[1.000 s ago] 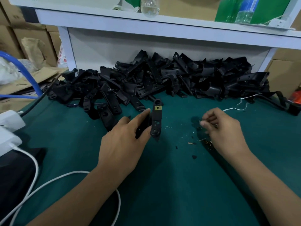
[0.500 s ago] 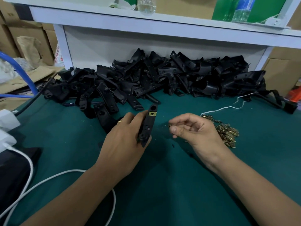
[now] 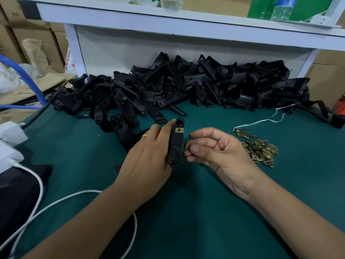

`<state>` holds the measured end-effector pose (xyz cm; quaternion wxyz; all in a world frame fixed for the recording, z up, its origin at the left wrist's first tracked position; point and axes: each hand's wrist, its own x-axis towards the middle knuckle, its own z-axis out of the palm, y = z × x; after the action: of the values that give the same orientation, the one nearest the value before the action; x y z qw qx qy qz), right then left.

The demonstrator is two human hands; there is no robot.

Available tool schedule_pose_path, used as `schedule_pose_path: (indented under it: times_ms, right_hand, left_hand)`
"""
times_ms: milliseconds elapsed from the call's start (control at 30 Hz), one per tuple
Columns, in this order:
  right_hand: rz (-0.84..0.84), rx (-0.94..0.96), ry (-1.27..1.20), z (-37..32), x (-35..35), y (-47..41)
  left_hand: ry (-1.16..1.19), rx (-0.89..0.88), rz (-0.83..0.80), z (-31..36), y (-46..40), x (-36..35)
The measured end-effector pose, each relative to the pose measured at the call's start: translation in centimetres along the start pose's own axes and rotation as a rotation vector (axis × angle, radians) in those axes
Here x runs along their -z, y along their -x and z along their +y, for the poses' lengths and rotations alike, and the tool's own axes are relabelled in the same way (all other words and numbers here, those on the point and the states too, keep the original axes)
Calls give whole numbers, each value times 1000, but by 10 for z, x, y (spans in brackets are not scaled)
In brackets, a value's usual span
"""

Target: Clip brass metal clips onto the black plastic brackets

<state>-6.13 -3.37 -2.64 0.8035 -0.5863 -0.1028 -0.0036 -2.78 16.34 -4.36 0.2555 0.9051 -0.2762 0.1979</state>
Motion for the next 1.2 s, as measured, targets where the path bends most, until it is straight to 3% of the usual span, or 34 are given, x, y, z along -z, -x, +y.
schedule_pose_path:
  times_ms: [767,1000,1200]
  right_hand:
    - [36,-135,-53,3,-20,7]
    - [-12,-137,-42,0,-23,9]
    - [-61,-137,-79,5,-26,11]
  left_hand:
    - [-269,39,47,3,3,10]
    - [-284,11,9,2,6,12]
    - [-162,-5,-69,10,9,13]
